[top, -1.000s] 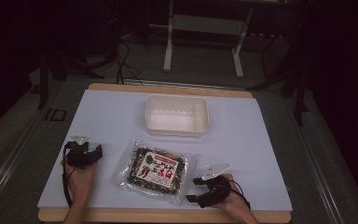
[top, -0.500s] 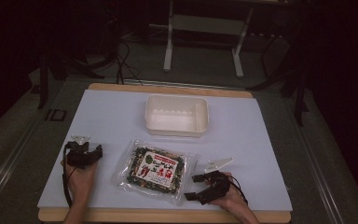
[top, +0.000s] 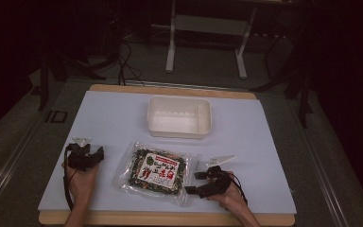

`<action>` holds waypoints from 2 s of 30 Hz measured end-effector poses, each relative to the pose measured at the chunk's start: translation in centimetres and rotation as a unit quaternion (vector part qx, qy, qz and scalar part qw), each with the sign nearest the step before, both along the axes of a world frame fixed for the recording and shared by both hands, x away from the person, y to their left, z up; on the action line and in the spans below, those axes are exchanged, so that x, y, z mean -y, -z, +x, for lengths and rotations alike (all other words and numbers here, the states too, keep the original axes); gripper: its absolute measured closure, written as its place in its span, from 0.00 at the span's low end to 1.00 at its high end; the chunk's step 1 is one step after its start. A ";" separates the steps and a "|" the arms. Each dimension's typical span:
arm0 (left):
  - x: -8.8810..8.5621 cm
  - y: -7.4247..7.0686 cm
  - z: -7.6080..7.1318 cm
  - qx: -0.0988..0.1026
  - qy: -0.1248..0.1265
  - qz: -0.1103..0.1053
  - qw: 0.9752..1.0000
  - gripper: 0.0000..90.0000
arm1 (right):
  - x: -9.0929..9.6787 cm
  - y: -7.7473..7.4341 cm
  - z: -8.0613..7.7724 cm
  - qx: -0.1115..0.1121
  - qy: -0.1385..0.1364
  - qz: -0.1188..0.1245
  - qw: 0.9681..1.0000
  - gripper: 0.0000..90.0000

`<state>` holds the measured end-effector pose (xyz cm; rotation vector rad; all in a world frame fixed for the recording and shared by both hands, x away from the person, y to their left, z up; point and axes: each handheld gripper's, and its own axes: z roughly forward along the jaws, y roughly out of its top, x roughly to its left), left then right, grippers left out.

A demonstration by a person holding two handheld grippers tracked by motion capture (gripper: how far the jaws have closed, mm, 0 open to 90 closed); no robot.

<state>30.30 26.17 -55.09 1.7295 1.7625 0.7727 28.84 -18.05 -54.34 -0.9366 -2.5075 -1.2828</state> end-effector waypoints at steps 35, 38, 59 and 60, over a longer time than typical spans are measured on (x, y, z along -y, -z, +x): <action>0.0 0.0 0.0 0.000 0.000 -0.001 1.000 0.48 | -2.8 0.3 5.2 -0.083 0.114 0.001 0.990 0.94; 0.0 0.0 0.0 0.000 0.000 -0.001 1.000 0.48 | -2.8 -0.2 5.3 -0.080 0.114 0.008 0.990 0.96; 0.0 0.0 0.0 0.007 0.003 -0.001 1.000 0.47 | -1.6 -6.2 6.2 0.001 0.091 0.009 0.996 1.00; 0.0 0.0 0.0 0.008 0.005 0.000 1.000 0.47 | -1.5 -6.4 6.2 0.003 0.089 0.009 0.996 1.00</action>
